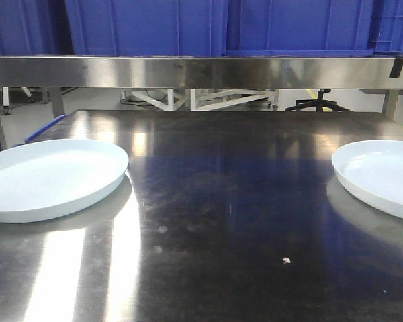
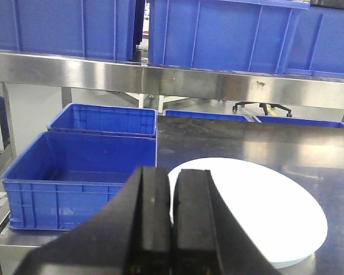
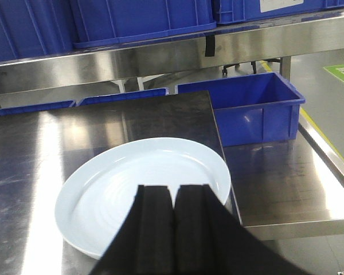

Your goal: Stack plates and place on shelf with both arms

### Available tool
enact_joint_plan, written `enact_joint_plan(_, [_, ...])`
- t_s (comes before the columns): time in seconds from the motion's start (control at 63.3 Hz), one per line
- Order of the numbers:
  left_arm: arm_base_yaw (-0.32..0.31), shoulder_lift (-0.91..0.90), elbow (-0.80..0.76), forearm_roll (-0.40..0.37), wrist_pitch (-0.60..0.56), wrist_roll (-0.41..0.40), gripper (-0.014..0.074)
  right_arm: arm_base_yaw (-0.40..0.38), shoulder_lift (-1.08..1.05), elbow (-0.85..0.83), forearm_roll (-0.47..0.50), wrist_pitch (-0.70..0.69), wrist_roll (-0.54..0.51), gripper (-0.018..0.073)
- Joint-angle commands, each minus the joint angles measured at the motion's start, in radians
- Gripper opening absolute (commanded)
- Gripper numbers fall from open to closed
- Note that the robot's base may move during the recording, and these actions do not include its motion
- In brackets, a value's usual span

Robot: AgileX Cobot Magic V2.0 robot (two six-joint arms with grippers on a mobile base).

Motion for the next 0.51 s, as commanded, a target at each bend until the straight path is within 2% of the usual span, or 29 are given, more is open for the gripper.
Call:
enact_joint_plan(0.0, [0.0, -0.018, 0.002, -0.006, -0.089, -0.004, 0.0097, -0.001, -0.019, 0.002, -0.003, -0.088, -0.007, 0.0055])
enact_joint_plan(0.49, [0.0, -0.018, 0.002, -0.006, -0.089, -0.004, 0.0097, -0.001, -0.019, 0.002, -0.003, -0.088, -0.007, 0.0055])
